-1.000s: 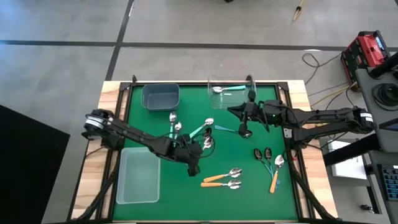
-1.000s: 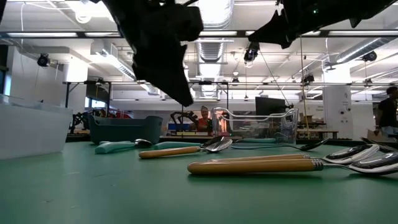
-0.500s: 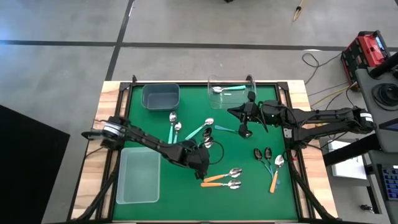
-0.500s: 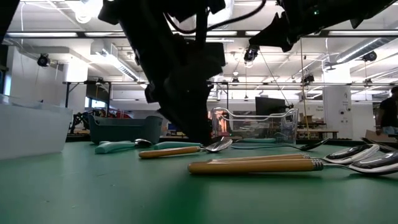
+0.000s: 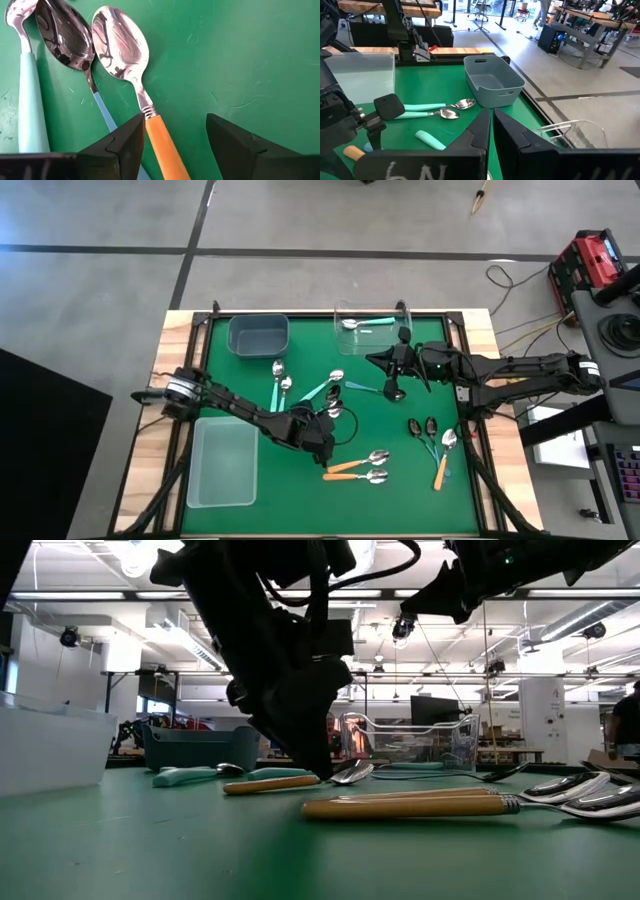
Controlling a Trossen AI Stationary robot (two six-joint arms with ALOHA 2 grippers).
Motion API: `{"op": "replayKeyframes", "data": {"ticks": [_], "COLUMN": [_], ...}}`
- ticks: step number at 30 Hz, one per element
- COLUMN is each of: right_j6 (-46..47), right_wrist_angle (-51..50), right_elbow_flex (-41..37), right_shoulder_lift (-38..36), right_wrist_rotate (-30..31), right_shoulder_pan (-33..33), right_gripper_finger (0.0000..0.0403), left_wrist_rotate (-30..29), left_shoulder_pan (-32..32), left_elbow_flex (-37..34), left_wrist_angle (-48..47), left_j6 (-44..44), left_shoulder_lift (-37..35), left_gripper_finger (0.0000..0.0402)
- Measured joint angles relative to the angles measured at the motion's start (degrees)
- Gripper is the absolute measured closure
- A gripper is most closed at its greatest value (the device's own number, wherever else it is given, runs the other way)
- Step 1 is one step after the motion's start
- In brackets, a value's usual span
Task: Sort silverware by color (type)
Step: Put the yellow spoon into the gray bin
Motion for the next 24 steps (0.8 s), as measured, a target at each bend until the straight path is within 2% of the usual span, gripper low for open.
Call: {"op": "replayKeyframes", "data": {"ticks": [10,13,19,24], "right_j6": [0.0,0.0,0.0,0.0], "right_wrist_angle": [0.0,0.0,0.0,-0.1], "right_elbow_flex": [0.0,0.0,0.0,0.0], "right_shoulder_lift": [0.0,0.0,0.0,0.0], "right_wrist_rotate": [0.0,0.0,0.0,0.0], "right_shoulder_pan": [0.0,0.0,0.0,0.0], "right_gripper_finger": [0.0390,0.0390,0.0390,0.0390], "left_wrist_rotate": [-0.1,-2.1,-3.1,-4.0], "left_shoulder_pan": [0.0,0.0,0.0,0.0], "left_elbow_flex": [0.0,0.0,-0.4,-0.7], "left_wrist_angle": [1.7,1.6,1.8,2.7], "left_j6": [0.0,0.1,5.1,5.7], "left_shoulder_lift": [0.6,0.6,1.1,2.6], "left_gripper_finger": [0.0229,0.0232,0.0233,0.0233]}}
